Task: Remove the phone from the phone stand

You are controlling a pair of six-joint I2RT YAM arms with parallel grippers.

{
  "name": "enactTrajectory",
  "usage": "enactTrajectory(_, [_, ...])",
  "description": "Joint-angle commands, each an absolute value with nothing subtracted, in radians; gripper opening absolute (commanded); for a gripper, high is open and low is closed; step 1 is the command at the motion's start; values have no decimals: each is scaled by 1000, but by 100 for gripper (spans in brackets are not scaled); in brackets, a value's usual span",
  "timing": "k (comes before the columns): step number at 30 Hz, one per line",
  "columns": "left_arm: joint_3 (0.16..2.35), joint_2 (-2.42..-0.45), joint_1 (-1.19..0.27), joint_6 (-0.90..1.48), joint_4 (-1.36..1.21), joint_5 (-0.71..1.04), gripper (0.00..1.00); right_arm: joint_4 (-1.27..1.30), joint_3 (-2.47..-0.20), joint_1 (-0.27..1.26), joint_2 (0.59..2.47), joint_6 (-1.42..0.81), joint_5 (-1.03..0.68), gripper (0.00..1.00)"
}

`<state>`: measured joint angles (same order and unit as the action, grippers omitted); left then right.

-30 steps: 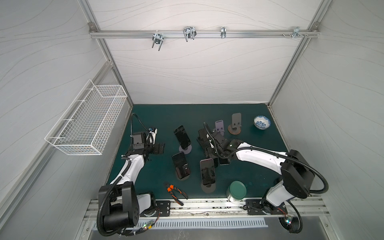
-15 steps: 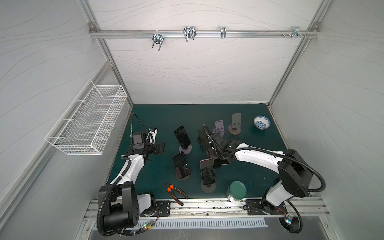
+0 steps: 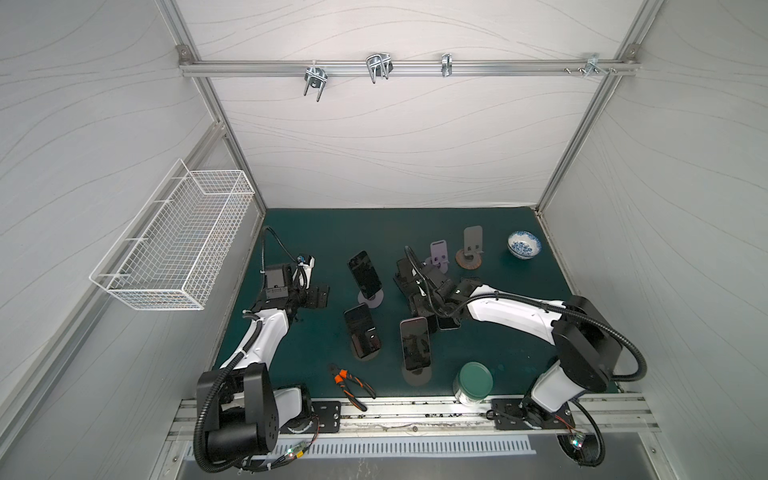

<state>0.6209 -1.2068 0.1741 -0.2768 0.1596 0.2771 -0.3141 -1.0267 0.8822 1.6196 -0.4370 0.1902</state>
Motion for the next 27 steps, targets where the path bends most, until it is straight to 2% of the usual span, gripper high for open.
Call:
enactTrajectory(1, [646, -1194, 173, -285, 139, 281, 99, -254, -1049, 850, 1634, -436, 162, 56])
enactTrajectory(10, [647, -1194, 173, -286, 139, 282, 99, -256, -1084, 833, 1692, -383, 213, 56])
enactTrajectory(18, [647, -1198, 173, -287, 143, 282, 99, -281, -1072, 829, 1666, -338, 291, 56])
enactTrajectory(27, [645, -1195, 173, -286, 141, 284, 99, -296, -1066, 818, 1642, -343, 283, 56])
